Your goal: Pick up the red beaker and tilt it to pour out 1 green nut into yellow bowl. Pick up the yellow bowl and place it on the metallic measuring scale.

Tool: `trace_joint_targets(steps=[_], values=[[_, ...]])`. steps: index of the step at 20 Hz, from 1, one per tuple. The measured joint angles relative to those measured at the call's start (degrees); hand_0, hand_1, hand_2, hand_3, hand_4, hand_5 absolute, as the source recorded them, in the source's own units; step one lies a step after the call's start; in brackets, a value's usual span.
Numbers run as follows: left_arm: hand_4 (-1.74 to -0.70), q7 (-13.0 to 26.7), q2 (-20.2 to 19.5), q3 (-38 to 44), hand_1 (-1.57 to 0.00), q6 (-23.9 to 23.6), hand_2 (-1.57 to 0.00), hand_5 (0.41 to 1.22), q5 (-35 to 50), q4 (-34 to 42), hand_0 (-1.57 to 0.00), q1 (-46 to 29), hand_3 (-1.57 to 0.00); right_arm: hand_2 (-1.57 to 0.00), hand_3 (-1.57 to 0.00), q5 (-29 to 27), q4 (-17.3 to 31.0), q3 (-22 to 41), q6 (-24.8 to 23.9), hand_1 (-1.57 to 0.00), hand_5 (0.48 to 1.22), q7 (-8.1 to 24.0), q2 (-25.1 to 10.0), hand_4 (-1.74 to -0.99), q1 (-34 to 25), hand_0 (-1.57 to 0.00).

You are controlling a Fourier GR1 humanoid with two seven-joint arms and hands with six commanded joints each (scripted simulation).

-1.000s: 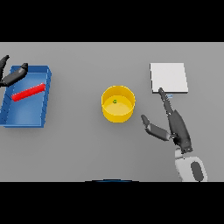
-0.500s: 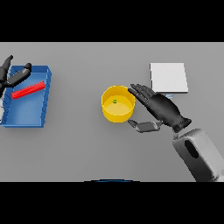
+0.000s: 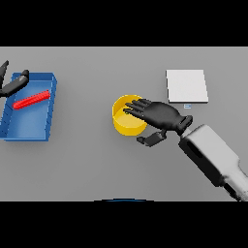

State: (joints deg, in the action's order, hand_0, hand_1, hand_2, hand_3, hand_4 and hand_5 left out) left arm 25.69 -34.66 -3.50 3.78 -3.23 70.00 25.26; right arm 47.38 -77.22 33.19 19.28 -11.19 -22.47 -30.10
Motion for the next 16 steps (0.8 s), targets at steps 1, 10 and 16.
trace_joint_targets(steps=[1, 10, 16], values=[[-0.81, 0.36, 0.26, -0.18, 0.00, 0.30, 0.00, 0.693, 0.15, -0.06, 0.00, 0.33, 0.00, 0.00, 0.00, 0.19, 1.29, 0.53, 0.56, 0.00, 0.652, -0.39, 0.36, -1.157, -1.26, 0.00], [-0.80, -0.96, -0.12, -0.31, 0.00, 0.90, 0.00, 0.703, -0.35, -1.11, 0.00, 0.23, 0.00, 0.00, 0.00, 3.34, 10.22, 6.00, 6.21, 0.00, 0.676, 0.62, 3.74, -1.184, -8.02, 0.00], [-0.79, -1.12, -0.20, -0.42, 0.00, 0.63, 0.00, 0.712, -1.03, -2.07, 0.00, 0.57, 0.00, -0.09, -0.13, 3.49, 13.77, 6.29, 6.87, -0.06, 0.809, 0.76, 4.71, -1.261, -9.82, -0.05]])
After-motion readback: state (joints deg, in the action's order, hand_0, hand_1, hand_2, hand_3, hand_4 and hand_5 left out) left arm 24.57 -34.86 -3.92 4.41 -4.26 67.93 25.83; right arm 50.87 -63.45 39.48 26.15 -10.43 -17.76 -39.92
